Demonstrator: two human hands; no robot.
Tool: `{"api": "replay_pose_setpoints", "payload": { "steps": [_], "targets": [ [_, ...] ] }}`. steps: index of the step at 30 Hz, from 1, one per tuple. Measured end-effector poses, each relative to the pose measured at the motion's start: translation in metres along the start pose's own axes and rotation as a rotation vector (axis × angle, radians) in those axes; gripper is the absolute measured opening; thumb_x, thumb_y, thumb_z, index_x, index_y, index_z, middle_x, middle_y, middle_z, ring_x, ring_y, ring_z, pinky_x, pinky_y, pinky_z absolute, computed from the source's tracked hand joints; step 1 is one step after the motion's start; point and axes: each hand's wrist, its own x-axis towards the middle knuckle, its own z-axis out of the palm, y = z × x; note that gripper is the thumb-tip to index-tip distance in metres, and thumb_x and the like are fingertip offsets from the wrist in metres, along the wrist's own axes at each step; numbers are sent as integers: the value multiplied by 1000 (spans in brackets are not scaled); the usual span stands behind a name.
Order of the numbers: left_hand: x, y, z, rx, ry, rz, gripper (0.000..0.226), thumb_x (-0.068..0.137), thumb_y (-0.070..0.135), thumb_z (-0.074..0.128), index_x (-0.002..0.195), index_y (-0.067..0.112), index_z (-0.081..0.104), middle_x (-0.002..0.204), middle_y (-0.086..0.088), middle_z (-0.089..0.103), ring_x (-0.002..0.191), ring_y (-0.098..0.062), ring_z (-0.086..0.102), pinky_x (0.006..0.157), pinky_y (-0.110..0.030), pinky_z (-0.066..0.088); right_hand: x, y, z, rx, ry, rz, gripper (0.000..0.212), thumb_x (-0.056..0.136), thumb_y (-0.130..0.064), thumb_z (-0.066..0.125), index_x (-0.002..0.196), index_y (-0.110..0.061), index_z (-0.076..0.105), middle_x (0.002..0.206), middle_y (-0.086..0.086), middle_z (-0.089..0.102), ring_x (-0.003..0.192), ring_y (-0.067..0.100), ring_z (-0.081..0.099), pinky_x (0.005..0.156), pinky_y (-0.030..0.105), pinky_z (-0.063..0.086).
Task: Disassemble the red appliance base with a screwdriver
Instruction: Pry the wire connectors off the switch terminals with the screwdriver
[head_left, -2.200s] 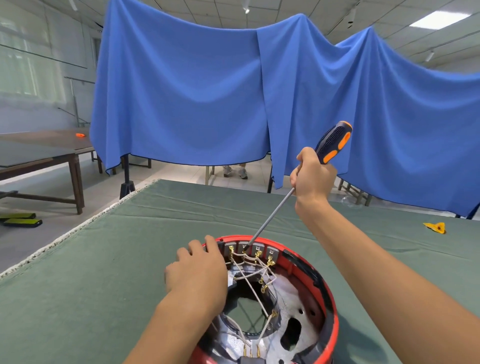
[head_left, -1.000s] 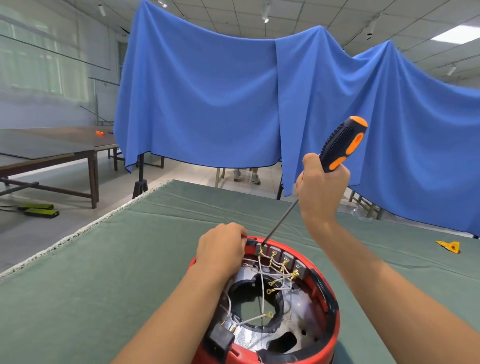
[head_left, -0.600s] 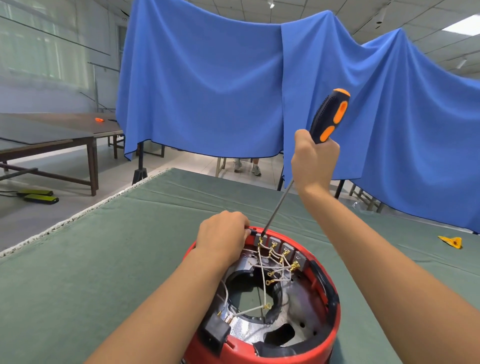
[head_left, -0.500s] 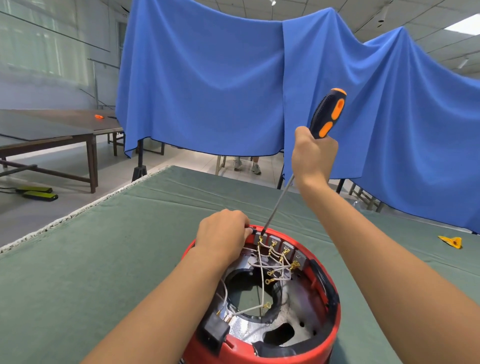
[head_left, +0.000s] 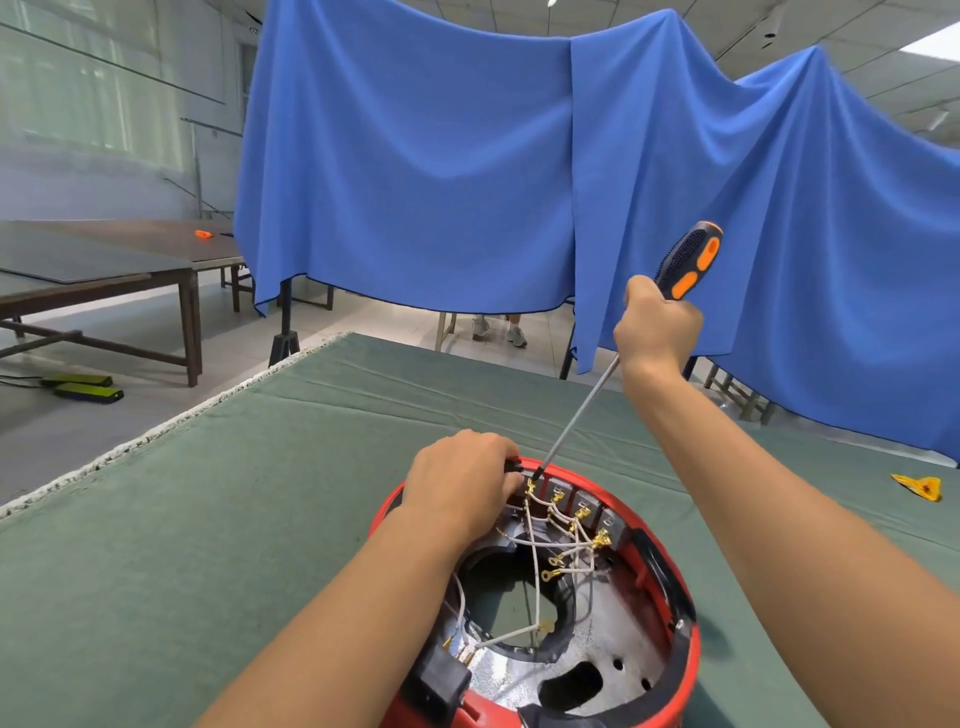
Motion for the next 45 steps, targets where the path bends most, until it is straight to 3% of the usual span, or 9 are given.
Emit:
{"api": "replay_pose_setpoints", "payload": {
  "steps": [6, 12, 14, 17, 20, 27, 31, 38, 45],
  "targets": [
    [-1, 3, -4, 7, 8, -3, 19, 95, 40, 48, 96, 28, 62, 100, 1, 67, 98, -24, 59, 67, -31, 37, -25, -16, -6, 100, -60, -212, 37, 76, -9, 50, 58, -19, 19, 43, -12, 17, 45, 13, 18, 43, 21, 18],
    [-2, 4, -6, 4, 6, -20, 19, 95, 40, 48, 84, 28, 58, 94, 1, 67, 94, -23, 59, 64, -30, 35, -45, -21, -12, 168, -96, -317, 28, 72, -11, 48, 59, -13, 24, 50, -2, 19, 49, 20, 20, 46, 27, 19],
    [-1, 4, -6, 2, 11, -24, 19, 95, 40, 49, 88, 29, 62, 95, 1, 68, 94, -23, 60, 65, -30, 35, -51, -23, -11, 186, -116, -347, 27, 70, -13, 49, 58, -11, 24, 51, -3, 19, 52, 21, 20, 47, 31, 19],
    [0, 4, -7, -3, 22, -30, 21, 94, 41, 50, 99, 31, 67, 97, 0, 68, 96, -23, 61, 65, -30, 36, -55, -25, -6, 152, -154, -400, 36, 70, -14, 50, 55, -21, 19, 45, -13, 16, 47, 15, 18, 44, 27, 19],
    [1, 4, -7, -4, 20, -33, 24, 94, 42, 50, 106, 32, 68, 101, -1, 69, 98, -24, 61, 68, -30, 40, -55, -26, 3, 63, -174, -433, 37, 72, -13, 50, 54, -22, 19, 41, -12, 17, 42, 9, 18, 41, 22, 19],
    [3, 3, -7, 7, 7, -34, 26, 93, 44, 51, 111, 33, 66, 105, -2, 69, 99, -25, 61, 69, -30, 38, -21, -18, 13, -58, -100, -176, 39, 76, -15, 50, 54, -20, 19, 39, -11, 16, 37, 10, 16, 47, 25, 18],
    [4, 2, -5, 12, 12, -32, 27, 93, 43, 52, 111, 31, 67, 106, -3, 69, 101, -26, 61, 70, -30, 39, -4, -8, 15, -94, -32, -50, 36, 77, -16, 51, 57, -18, 22, 46, -7, 23, 44, 14, 21, 47, 26, 21],
    [4, 0, -3, 24, 25, -10, 22, 93, 42, 52, 101, 28, 67, 98, -1, 69, 96, -26, 61, 66, -28, 36, 8, 4, 19, -134, -9, 65, 26, 80, -17, 52, 60, -18, 34, 54, -5, 35, 50, 16, 31, 51, 29, 28],
    [4, -1, -2, 27, 35, -1, 23, 94, 43, 50, 96, 27, 66, 95, 1, 69, 94, -24, 61, 65, -29, 36, 9, 4, 7, -54, 20, 101, 27, 75, -16, 53, 59, -17, 32, 51, -5, 32, 50, 17, 29, 51, 29, 27]
  ]
}}
